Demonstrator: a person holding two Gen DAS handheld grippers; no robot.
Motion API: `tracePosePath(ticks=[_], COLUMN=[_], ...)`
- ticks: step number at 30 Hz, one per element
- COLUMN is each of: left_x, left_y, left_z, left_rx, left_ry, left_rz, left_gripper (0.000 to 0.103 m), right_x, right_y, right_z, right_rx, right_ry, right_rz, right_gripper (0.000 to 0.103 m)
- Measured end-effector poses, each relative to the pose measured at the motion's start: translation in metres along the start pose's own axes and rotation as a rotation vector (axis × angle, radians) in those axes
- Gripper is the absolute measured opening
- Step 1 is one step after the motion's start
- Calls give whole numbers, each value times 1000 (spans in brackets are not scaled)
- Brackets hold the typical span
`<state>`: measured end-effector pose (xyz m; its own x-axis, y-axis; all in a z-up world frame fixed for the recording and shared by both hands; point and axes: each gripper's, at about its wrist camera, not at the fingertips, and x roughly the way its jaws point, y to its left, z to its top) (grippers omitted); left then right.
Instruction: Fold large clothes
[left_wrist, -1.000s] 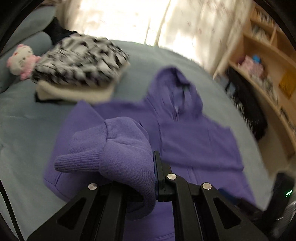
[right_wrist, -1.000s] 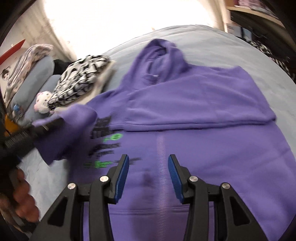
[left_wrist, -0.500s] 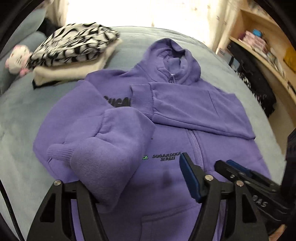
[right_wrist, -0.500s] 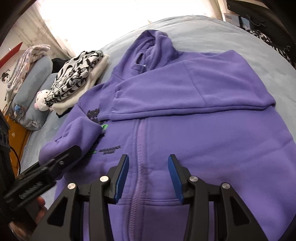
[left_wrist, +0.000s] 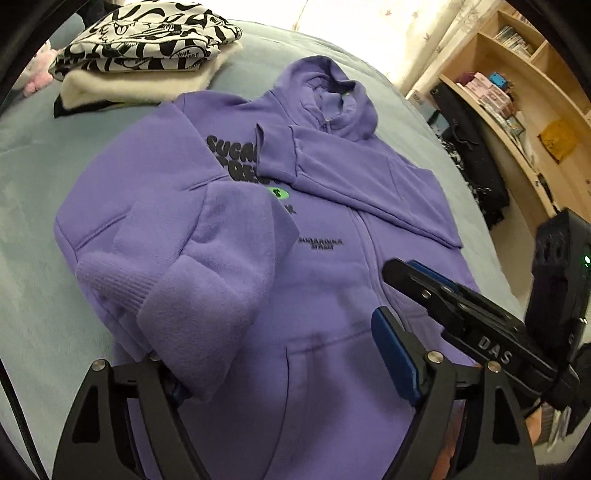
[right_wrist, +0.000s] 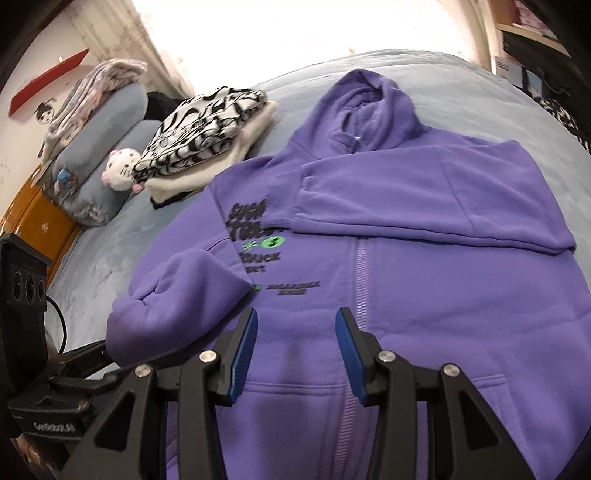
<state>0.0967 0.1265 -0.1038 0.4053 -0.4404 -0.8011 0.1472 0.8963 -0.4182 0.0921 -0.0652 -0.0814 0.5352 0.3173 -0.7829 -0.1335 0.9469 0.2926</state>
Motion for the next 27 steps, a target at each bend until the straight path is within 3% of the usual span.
tracePosePath(ticks=[3, 6, 9, 14, 17, 23, 27], left_x=[-6, -10, -16, -39, -56, -90, -98], left_y=[3, 3, 8, 37, 56, 91, 107], left_z=[-7, -16, -22, -37, -45, -54, -57], left_rx=[27, 71, 55, -28, -81, -165, -203], left_ry=[-4, -5, -21, -68, -107, -184, -200], left_rz=[-38, -29, -24, 65, 120, 296, 325], left_gripper=[97, 97, 97, 97, 97, 97, 97], right_x=[0, 0, 1, 4, 7, 14, 24], right_y=[6, 8, 12, 31, 53, 117, 154], right_z=[-1, -1, 0, -2, -5, -15, -23], right_rx=[-11, -5, -5, -43, -93, -263, -384], right_ry=[12, 15, 24, 47, 65, 81, 95], right_rz=[26, 38, 54, 91, 128, 157, 123], right_gripper=[44, 44, 44, 45, 60, 61, 64])
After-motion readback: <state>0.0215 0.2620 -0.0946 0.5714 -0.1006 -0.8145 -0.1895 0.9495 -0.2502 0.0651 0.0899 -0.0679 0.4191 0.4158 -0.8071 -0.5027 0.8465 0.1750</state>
